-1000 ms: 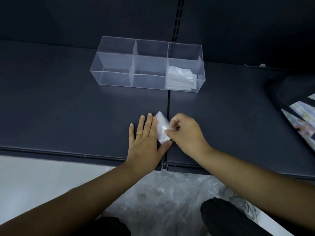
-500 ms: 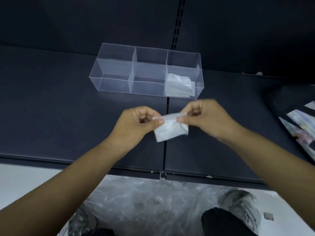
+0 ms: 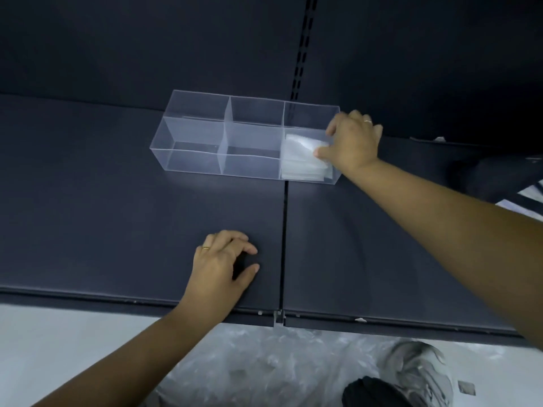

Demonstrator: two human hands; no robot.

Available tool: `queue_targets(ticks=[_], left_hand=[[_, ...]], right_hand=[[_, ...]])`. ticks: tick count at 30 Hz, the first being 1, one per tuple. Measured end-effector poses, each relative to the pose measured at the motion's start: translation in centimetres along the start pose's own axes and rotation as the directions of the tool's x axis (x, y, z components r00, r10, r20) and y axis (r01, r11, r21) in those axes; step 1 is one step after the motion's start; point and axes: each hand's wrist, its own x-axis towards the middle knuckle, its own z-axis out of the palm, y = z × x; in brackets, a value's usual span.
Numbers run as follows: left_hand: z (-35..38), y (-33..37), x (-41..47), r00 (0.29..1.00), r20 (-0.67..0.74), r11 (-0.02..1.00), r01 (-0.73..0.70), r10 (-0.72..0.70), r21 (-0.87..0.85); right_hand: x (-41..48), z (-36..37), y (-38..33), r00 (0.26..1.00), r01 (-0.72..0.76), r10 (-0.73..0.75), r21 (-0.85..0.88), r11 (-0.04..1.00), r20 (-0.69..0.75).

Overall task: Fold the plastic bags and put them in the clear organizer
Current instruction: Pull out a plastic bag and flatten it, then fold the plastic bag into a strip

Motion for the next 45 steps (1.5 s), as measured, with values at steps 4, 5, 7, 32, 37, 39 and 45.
queue_targets(ticks=[4,5,7,32,37,39,45], left_hand=[[0.4,-0.4,-0.7,1.0,0.012,0.999,-0.022,0.021,0.04],[0.4,-0.4,-0.8,1.0,0.009,0.999,-0.025,0.025,0.042],[0.4,-0.5,-0.8,0.999,0.009,0.998,-0.039,0.039,0.054],[0.4,-1.8,-4.9,0.954,0.244,0.835,-0.276,0.176,0.476],[-0.6,-1.7,-5.4,0.953,0.274,0.926,-0.216,0.131,0.309],[-2.3,-1.3,-5.1,0.941,0.338,0.999,0.011,0.004,-0.043],[-6.9,1.9,-3.8,0.831,0.545,0.517,0.42,0.111,-0.746]], right_hand=[[-1.0,-0.6,-0.8,0.964,0.262,-0.264,0.306,0.915,-0.038],[-1.2,-0.5,-1.1,0.938,0.305,-0.342,0.321,0.896,0.063],[-1.7,-0.1,-1.7,0.859,0.318,-0.409,0.304,0.898,0.309],[-32.5,10.2,4.0,0.294,0.492,-0.514,0.333,0.804,0.806],[-31.4,6.8,1.8,0.447,0.424,-0.598,0.431,0.796,0.665],[-29.8,3.5,0.6,0.603,0.124,-0.555,0.621,0.774,0.572],[-22.4,-3.9,-0.1,0.89,-0.346,-0.142,0.845,0.407,0.433]])
